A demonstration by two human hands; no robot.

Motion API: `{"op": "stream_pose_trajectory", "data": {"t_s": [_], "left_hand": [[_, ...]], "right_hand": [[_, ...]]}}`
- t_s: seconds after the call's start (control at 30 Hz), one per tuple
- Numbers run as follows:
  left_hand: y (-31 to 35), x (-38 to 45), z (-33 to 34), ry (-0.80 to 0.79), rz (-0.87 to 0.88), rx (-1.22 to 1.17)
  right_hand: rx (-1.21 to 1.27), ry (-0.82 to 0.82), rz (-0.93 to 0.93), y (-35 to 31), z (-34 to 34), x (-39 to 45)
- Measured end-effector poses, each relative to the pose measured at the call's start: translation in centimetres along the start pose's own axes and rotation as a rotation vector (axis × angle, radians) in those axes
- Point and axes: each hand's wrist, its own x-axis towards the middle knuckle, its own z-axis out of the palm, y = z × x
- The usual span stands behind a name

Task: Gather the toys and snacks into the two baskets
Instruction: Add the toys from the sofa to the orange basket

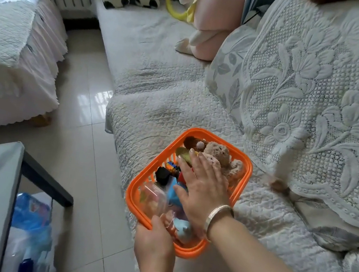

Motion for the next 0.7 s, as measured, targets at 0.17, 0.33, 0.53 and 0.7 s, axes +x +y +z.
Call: {"op": "stream_pose_trajectory", "data": {"t_s": [0.17, 0.33, 0.53, 0.7], "left_hand": [[1.3, -0.6, 0.4, 0.0, 0.0, 0.015], [0.8, -0.8, 1.7, 0.015, 0.019, 0.03], [-1.6, -0.5, 5.0, 0.0, 0.038, 0.035], [-3.2, 0.3, 8.5, 0.032, 0.054, 0.046]], "right_hand": [[0.109, 0.126, -0.017, 1.5, -0.8, 0.0], [0.225, 0.341, 0.076, 5.4, -0.5, -0.1], [0.326, 0.613, 0.377, 13.1, 1.9, -0.5], [0.214, 0.458, 0.551, 20.1, 6.5, -1.5]]}}
